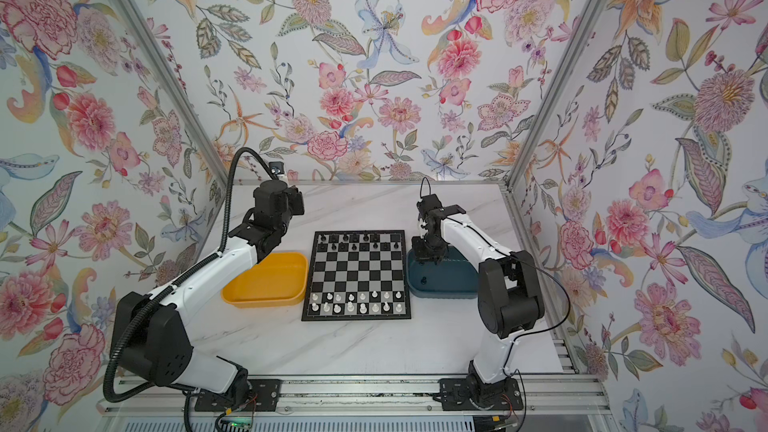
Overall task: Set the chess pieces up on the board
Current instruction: 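Lift the black piece with the right gripper and carry it over the far rows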
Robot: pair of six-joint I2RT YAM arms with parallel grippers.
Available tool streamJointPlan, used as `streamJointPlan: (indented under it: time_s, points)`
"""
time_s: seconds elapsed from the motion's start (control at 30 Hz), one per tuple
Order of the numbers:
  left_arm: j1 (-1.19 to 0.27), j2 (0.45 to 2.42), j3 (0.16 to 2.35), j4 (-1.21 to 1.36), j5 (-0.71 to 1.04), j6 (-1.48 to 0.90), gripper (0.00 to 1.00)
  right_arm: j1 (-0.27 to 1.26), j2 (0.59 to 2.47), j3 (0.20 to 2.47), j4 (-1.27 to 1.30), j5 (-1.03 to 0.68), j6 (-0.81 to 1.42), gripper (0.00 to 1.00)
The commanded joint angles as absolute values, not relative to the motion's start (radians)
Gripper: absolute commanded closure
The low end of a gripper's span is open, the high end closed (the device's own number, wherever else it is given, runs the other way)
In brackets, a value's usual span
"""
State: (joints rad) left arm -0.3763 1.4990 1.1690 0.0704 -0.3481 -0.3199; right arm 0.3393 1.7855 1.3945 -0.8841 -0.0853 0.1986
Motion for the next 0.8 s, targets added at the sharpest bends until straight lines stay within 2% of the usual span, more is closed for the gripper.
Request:
streamJointPlan:
  time_s: [0.0,0.37,0.77]
  points:
    - [-0.358,1.457,1.139,0.070,-0.367,-0.299,0.64,0.347,1.749,1.448,-0.966,-0.060,0.213,1.00]
    - [-0.332,1.409,1.054,0.104,-0.364,-0.296,0.63,0.396,1.777,1.657,-1.064,-0.014,0.222,1.00]
    - [-0.317,1.341,0.969,0.149,-0.345,-0.304,0.62,0.464,1.965,1.934,-1.088,-0.038,0.219,1.00]
